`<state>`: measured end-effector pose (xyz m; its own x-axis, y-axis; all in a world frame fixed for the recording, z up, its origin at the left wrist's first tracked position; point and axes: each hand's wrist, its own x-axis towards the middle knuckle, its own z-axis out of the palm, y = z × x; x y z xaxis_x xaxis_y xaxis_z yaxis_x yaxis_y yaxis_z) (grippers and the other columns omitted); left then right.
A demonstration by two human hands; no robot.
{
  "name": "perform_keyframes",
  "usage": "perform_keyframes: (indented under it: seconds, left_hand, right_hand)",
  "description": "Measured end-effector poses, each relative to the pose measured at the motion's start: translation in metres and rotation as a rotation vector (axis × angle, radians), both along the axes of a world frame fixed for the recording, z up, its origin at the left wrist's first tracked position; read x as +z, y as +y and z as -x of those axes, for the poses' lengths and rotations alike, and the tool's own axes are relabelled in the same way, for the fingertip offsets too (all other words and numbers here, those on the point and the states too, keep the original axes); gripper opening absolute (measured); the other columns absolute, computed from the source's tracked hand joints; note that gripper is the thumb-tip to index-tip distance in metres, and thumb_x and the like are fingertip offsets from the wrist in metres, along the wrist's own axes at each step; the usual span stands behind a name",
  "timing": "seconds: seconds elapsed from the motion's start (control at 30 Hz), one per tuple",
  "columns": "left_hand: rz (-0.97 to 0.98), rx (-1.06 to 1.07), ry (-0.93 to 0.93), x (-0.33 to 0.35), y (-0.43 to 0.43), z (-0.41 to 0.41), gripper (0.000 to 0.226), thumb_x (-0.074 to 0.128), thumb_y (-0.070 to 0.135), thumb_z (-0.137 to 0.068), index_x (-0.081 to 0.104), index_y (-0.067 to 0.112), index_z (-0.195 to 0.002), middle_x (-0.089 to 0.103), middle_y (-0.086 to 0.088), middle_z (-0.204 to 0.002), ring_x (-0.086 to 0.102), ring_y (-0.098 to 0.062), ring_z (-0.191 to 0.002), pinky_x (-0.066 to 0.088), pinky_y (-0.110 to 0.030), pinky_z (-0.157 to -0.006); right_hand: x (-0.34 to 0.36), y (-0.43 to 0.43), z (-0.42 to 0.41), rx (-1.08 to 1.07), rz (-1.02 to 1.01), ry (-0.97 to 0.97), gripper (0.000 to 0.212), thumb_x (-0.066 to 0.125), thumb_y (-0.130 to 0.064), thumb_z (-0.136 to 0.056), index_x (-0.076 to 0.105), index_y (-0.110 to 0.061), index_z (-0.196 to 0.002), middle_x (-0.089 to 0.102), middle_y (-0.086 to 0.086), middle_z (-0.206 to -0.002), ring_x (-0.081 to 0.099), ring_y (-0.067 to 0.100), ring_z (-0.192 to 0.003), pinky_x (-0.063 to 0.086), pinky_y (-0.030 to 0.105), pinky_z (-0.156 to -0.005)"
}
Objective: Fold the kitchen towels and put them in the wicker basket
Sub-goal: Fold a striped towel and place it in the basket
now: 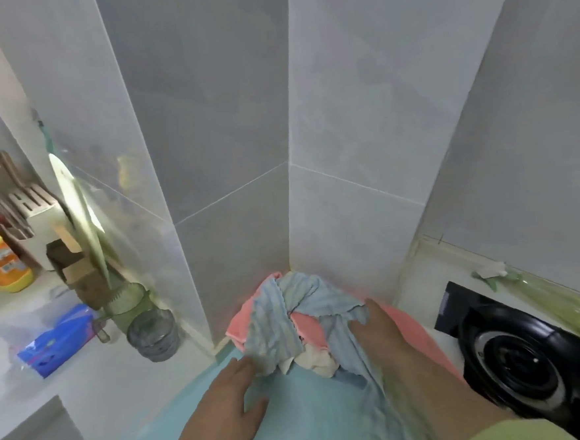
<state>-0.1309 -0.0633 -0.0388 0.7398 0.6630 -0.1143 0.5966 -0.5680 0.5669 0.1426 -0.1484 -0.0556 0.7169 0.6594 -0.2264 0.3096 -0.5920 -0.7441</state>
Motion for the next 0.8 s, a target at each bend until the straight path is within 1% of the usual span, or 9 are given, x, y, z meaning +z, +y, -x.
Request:
perform_keyframes:
  seconds: [0.1, 0.17, 0.27, 0.4, 0.47, 0.6, 0.7, 0.73, 0.8]
  left_hand:
    - [0.02, -0.125, -0.042, -0.007, 0.029, -0.021, 0.045, 0.046, 0.047, -0.089, 0.054, 0.025, -0.128, 0.044, 0.014, -0.14, 0.033, 0.004, -0.127, 0.016, 0.003, -0.093]
    - [0.013, -0.149, -0.07, -0.009, 0.046, -0.037, 0.043, 0.052, 0.034, -0.094, 0.051, 0.022, -0.135, 0.045, 0.005, -0.145, 0.035, -0.002, -0.131, 0.016, 0.0, -0.095]
    - [-0.024, -0.175, -0.13, -0.011, 0.065, -0.061, 0.046, 0.053, 0.026, -0.097, 0.044, 0.02, -0.142, 0.039, 0.004, -0.151, 0.031, -0.009, -0.14, 0.009, 0.001, -0.094]
    - [-0.038, -0.193, -0.18, -0.016, 0.075, -0.086, 0.034, 0.056, 0.018, -0.094, 0.057, 0.01, -0.127, 0.055, -0.004, -0.136, 0.044, -0.008, -0.121, 0.021, 0.008, -0.081]
    - [-0.051, -0.195, -0.192, -0.023, 0.078, -0.094, 0.032, 0.057, 0.02, -0.094, 0.059, 0.008, -0.124, 0.057, -0.006, -0.132, 0.048, -0.014, -0.12, 0.027, -0.001, -0.078]
    - [-0.105, -0.185, -0.211, -0.039, 0.071, -0.099, 0.029, 0.055, 0.026, -0.094, 0.06, 0.018, -0.122, 0.06, 0.006, -0.123, 0.052, -0.012, -0.112, 0.029, -0.015, -0.082]
    - [0.169, -0.153, -0.315, -0.039, 0.048, -0.102, 0.015, 0.055, 0.02, -0.094, 0.067, 0.029, -0.093, 0.059, 0.018, -0.085, 0.052, 0.002, -0.078, 0.039, -0.02, -0.073]
    - [0.314, -0.129, -0.343, -0.037, 0.04, -0.106, 0.02, 0.055, 0.017, -0.093, 0.064, 0.025, -0.077, 0.056, 0.013, -0.073, 0.049, 0.0, -0.067, 0.041, -0.026, -0.069]
    - [0.691, -0.013, -0.421, -0.029, 0.026, -0.112, 0.023, 0.054, 0.02, -0.093, 0.059, 0.017, -0.071, 0.056, 0.0, -0.072, 0.05, -0.009, -0.067, 0.047, -0.035, -0.07]
  right_hand:
    - [-0.007, 0.016, 0.0, -0.082, -0.003, 0.013, 0.006, 0.053, -0.013, -0.096, 0.047, -0.012, -0.097, 0.052, -0.001, -0.087, 0.052, 0.019, -0.09, 0.038, 0.014, -0.063]
    - [-0.013, 0.023, -0.001, -0.087, 0.041, -0.046, 0.012, 0.054, -0.017, -0.095, 0.055, -0.02, -0.084, 0.055, -0.009, -0.082, 0.054, 0.016, -0.082, 0.039, 0.022, -0.065]
    - [-0.024, 0.029, -0.007, -0.15, 0.045, -0.184, 0.018, 0.055, -0.011, -0.091, 0.068, -0.006, -0.079, 0.069, 0.008, -0.082, 0.062, 0.025, -0.078, 0.039, 0.029, -0.062]
    - [-0.035, 0.03, -0.016, -0.189, 0.088, -0.236, 0.018, 0.057, -0.012, -0.089, 0.072, -0.004, -0.094, 0.071, 0.01, -0.094, 0.064, 0.027, -0.089, 0.041, 0.028, -0.068]
    - [-0.038, 0.028, -0.017, -0.176, 0.154, -0.281, 0.019, 0.057, -0.018, -0.09, 0.074, -0.009, -0.092, 0.071, 0.007, -0.096, 0.064, 0.025, -0.091, 0.044, 0.029, -0.074]
    - [-0.035, 0.023, -0.015, -0.2, 0.1, -0.406, 0.018, 0.053, -0.011, -0.087, 0.058, -0.015, -0.07, 0.06, 0.004, -0.076, 0.054, 0.025, -0.077, 0.035, 0.031, -0.064]
    - [-0.017, 0.019, -0.003, -0.108, 0.037, -0.434, 0.022, 0.053, -0.013, -0.085, 0.047, -0.019, -0.066, 0.053, -0.003, -0.066, 0.05, 0.021, -0.07, 0.036, 0.032, -0.064]
    - [-0.008, 0.017, 0.003, -0.085, -0.015, -0.38, 0.025, 0.054, -0.011, -0.085, 0.044, -0.02, -0.064, 0.049, -0.006, -0.064, 0.046, 0.016, -0.066, 0.035, 0.03, -0.061]
    - [0.009, 0.013, 0.019, -0.055, -0.152, -0.21, 0.028, 0.056, -0.006, -0.084, 0.043, -0.018, -0.062, 0.044, -0.007, -0.062, 0.038, 0.008, -0.057, 0.029, 0.022, -0.054]
